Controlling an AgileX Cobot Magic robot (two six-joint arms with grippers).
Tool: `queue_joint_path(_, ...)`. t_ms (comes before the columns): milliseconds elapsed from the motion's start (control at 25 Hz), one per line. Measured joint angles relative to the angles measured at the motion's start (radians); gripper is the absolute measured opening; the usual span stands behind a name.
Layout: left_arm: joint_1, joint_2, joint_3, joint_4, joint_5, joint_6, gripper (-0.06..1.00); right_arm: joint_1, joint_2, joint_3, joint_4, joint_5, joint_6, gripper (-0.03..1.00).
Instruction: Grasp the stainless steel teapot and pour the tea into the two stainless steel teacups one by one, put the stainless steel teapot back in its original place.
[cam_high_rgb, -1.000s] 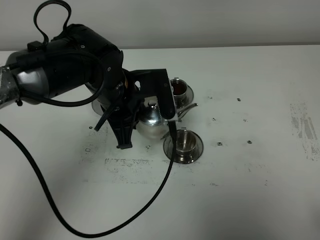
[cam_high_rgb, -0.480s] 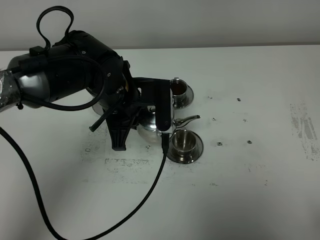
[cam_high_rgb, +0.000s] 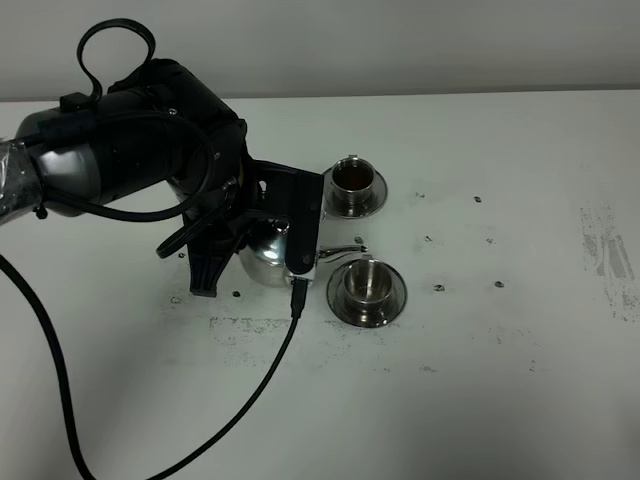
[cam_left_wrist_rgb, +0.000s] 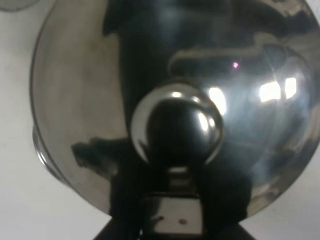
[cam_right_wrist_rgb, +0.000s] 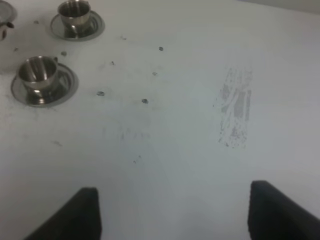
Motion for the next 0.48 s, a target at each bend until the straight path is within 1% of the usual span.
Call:
queue_joint_path(200, 0.0, 0.0, 0.0, 0.068, 0.009, 0.0, 0.18, 0.0, 0.0, 0.0, 0.0, 0.0, 0.0, 0.59)
queue_joint_path(480, -0.022, 0.011, 0.0, 0.125, -0.003, -0.013, 0.18, 0.0, 0.0, 0.0, 0.0, 0.0, 0.0, 0.59)
